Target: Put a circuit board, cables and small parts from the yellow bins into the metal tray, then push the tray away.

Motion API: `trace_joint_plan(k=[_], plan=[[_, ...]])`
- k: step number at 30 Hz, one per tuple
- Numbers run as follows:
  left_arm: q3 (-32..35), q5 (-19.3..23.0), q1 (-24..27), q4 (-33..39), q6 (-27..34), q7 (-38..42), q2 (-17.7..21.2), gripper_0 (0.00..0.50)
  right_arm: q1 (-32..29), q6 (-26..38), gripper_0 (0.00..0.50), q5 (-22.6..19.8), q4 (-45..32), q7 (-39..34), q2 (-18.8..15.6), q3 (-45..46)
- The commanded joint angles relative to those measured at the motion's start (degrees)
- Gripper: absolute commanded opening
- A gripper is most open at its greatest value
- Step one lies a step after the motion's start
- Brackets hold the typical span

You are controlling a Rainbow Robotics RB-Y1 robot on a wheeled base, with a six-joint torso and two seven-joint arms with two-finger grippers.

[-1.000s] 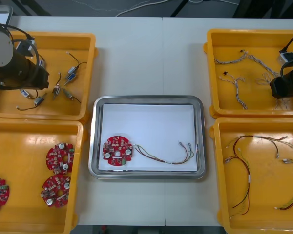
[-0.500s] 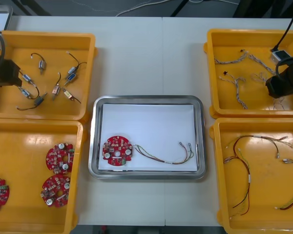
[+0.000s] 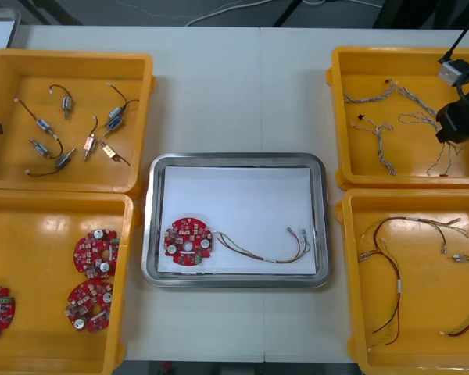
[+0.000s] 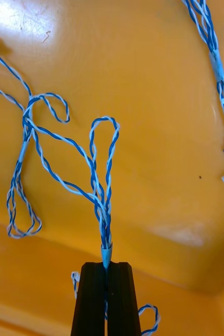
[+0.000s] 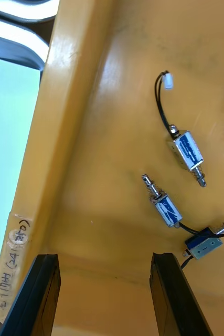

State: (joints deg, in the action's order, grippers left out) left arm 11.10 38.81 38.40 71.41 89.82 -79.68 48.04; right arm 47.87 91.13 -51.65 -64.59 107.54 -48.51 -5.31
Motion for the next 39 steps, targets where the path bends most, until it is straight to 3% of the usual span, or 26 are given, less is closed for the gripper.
trace_joint_plan(k=[1,7,17,28,39], plan=[[-1.16,-0.05,-0.26,0.92,-0.70,18.94,2.85,0.500,1.43,4.50,0.000,1.46,-4.23,2.50,-3.26,4.17],[-5.73,-0.84,-0.34,3.12,-1.23,31.25,2.85,0.500,1.43,9.42,0.000,2.52,-7.92,2.50,-3.61,5.13],[-13.73,-4.27,0.45,3.21,-7.82,43.38,1.97,0.500,1.43,18.30,0.000,1.90,-17.76,2.50,-2.64,5.13],[-17.86,-6.64,2.20,3.21,-9.14,46.19,-1.46,0.500,1.17,18.87,0.000,0.32,-25.85,1.09,0.08,5.31],[-17.86,-10.24,3.17,2.68,-9.76,46.54,-5.06,0.500,-4.28,18.87,0.000,-0.38,-35.08,-1.46,1.31,6.89]])
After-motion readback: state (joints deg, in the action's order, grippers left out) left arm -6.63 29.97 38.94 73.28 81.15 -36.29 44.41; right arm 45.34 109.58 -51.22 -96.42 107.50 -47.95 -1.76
